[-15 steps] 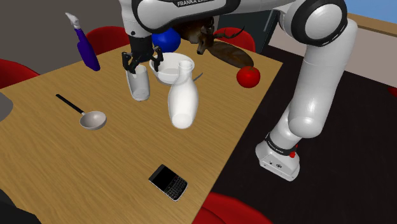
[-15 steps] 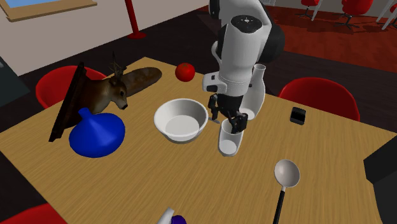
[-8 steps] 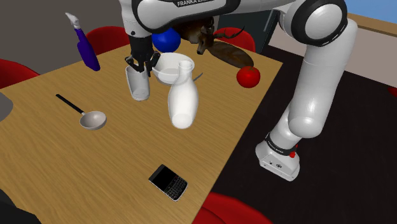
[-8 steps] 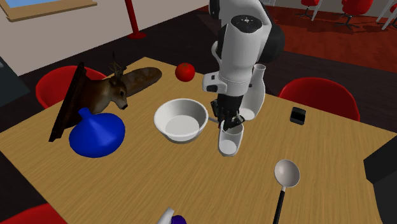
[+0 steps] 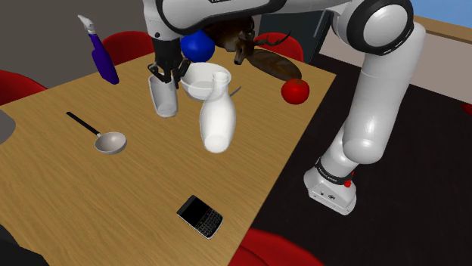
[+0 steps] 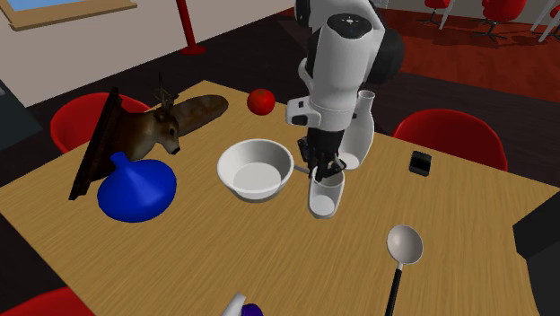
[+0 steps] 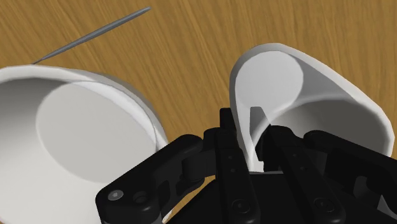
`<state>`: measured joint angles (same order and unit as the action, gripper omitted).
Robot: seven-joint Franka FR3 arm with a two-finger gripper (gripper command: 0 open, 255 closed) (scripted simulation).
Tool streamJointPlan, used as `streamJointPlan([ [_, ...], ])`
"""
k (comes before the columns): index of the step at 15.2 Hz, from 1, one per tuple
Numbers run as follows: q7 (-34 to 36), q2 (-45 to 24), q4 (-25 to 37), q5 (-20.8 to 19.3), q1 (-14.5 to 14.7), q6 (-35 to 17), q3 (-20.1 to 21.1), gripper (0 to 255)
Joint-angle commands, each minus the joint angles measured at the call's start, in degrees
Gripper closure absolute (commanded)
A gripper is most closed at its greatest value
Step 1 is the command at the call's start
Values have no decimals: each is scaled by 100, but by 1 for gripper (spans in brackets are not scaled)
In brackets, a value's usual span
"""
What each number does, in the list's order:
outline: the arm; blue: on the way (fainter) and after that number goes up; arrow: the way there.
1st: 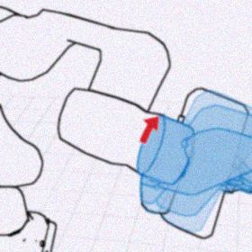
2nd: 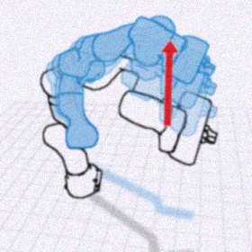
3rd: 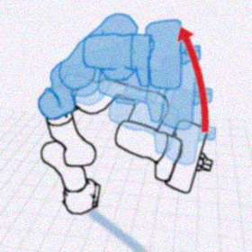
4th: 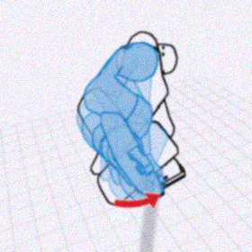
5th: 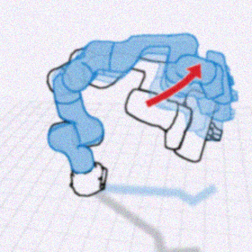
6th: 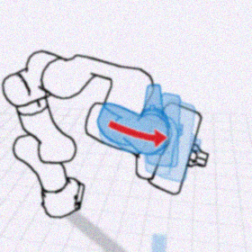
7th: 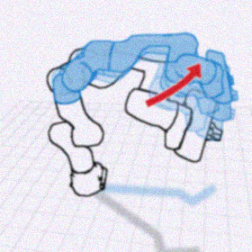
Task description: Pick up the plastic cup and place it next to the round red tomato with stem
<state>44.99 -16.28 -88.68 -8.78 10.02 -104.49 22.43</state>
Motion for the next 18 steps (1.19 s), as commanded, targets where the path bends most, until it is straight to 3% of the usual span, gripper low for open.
streamJointPlan([
  [1, -13, 0, 147, 3, 7, 144, 3, 255],
  [18, -60, -240, 1804, -73, 177, 1570, 33, 255],
])
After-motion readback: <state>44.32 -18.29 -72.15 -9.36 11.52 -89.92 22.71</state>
